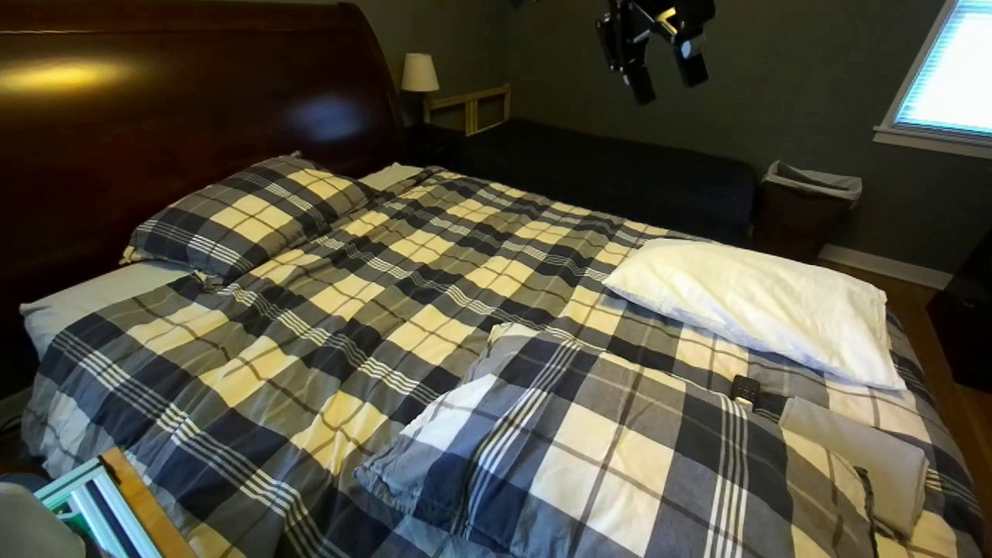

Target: Lift the pillow on the right and turn it upside down

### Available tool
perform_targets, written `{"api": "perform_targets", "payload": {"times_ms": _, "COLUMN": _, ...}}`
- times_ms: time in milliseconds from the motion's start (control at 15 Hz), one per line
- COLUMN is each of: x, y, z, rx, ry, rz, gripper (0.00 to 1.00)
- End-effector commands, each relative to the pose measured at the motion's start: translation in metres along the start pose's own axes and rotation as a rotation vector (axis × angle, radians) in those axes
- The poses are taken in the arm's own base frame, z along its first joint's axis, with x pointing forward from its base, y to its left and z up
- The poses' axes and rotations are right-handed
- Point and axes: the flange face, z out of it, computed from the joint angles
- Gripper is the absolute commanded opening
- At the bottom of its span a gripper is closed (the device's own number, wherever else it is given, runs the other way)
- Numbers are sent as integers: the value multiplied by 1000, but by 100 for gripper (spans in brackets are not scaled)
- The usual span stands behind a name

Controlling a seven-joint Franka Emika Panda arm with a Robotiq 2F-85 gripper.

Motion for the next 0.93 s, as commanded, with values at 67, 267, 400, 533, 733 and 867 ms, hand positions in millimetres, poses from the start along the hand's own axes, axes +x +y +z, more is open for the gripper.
{"api": "perform_targets", "payload": {"times_ms": 67, "x": -4, "y": 13, "z": -20, "rx": 44, "ry": -17, "rz": -13, "gripper": 100}}
{"api": "perform_targets", "payload": {"times_ms": 267, "x": -4, "y": 26, "z": -31, "rx": 43, "ry": -13, "rz": 10, "gripper": 100}}
{"api": "perform_targets", "payload": {"times_ms": 400, "x": -6, "y": 33, "z": -38, "rx": 51, "ry": -15, "rz": 23, "gripper": 100}}
{"api": "perform_targets", "payload": {"times_ms": 533, "x": -2, "y": 28, "z": -36, "rx": 41, "ry": 10, "rz": 28, "gripper": 100}}
{"api": "perform_targets", "payload": {"times_ms": 733, "x": -2, "y": 30, "z": -38, "rx": 43, "ry": 13, "rz": 30, "gripper": 100}}
{"api": "perform_targets", "payload": {"times_ms": 867, "x": -2, "y": 28, "z": -36, "rx": 41, "ry": 11, "rz": 28, "gripper": 100}}
